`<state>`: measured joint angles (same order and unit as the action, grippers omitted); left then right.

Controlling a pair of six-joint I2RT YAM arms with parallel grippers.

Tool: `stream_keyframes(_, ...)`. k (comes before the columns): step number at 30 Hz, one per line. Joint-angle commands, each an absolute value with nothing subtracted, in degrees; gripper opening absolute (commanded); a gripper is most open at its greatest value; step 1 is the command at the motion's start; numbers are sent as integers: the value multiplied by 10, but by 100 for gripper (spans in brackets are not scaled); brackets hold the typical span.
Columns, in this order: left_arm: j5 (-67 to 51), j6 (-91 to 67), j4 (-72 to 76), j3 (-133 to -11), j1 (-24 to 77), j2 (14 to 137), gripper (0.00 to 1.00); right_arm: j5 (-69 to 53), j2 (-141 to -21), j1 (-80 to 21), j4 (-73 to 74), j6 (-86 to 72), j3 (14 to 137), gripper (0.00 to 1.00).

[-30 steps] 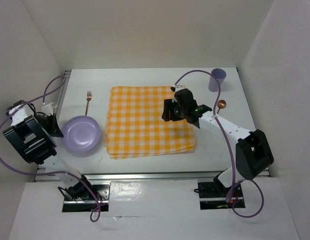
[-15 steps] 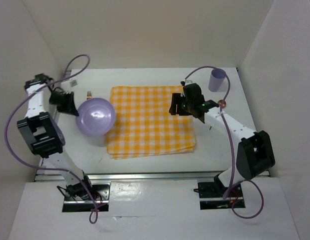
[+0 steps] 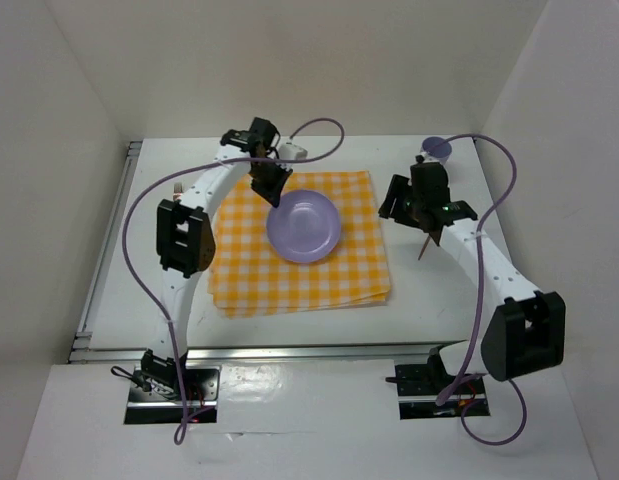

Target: Set the dinner table for one person

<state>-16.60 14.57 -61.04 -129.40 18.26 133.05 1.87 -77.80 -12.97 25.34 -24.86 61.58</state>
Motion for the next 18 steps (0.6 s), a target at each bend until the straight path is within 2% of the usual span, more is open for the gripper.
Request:
stream_keyframes(1, -139, 120, -635, -1321, 189, 1369, 0, 33, -735, -120, 270, -258, 607, 66)
stream_keyframes(11, -48, 96, -615, -1286, 200, 1403, 0, 25, -740, -114, 275, -252, 607, 66)
stream_keyframes(18, -40, 77, -608, -1281, 205, 1386, 0, 25, -745, -114, 275, -247, 613, 66)
